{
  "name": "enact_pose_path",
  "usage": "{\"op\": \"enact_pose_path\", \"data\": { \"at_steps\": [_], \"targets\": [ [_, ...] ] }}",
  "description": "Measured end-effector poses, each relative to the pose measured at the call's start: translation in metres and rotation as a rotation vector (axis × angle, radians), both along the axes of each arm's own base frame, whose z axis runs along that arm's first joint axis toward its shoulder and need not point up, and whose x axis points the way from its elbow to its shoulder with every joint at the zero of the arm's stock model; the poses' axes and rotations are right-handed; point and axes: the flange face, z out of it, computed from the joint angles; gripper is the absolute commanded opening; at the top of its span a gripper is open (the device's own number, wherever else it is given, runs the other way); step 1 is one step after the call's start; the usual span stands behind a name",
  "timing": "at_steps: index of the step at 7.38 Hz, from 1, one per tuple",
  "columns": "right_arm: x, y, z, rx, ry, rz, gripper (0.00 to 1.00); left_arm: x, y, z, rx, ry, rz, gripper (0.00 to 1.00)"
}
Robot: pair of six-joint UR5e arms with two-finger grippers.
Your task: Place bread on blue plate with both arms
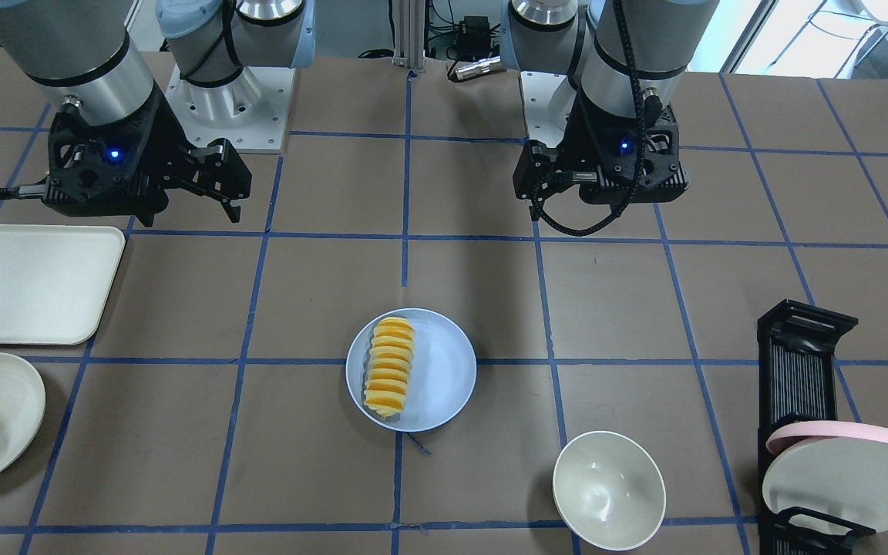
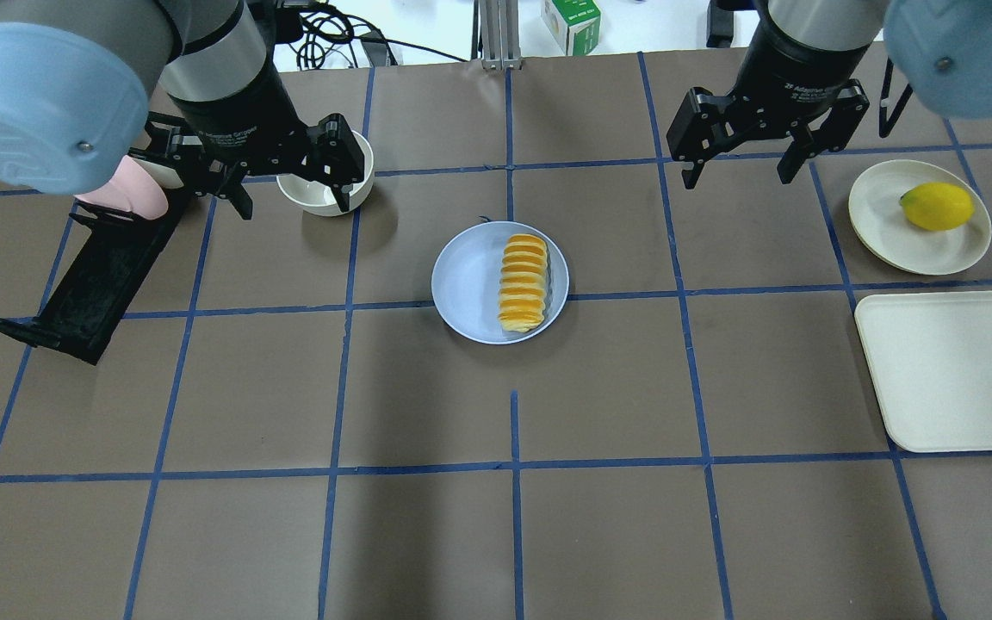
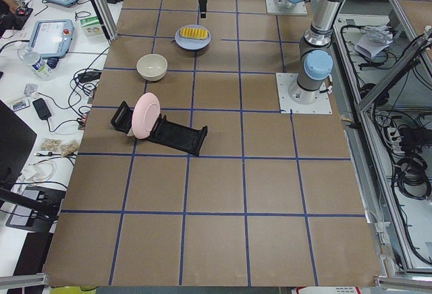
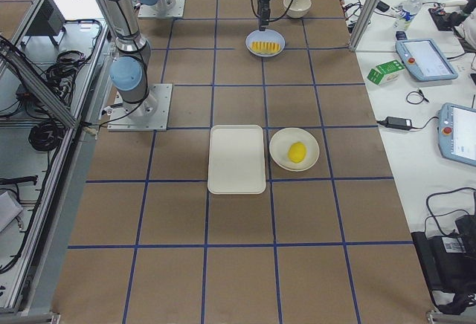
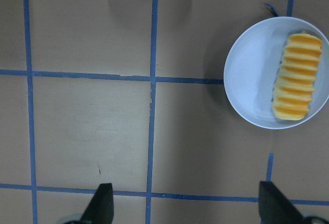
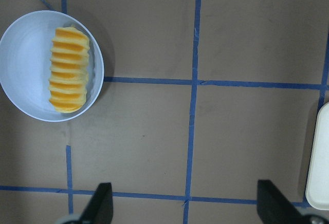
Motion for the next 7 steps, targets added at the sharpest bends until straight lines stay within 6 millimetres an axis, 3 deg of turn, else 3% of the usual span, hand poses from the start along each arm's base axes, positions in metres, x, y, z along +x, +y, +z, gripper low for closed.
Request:
{"op": "enact_pose_path", "data": {
  "at_steps": [7],
  "targets": [
    [-0.0019, -0.0065, -0.0032, -0.041, 0.014, 0.003, 1.00, -0.0009, -0.0024, 0.0028, -0.004, 0.003, -0.007, 1.00]
  ]
}}
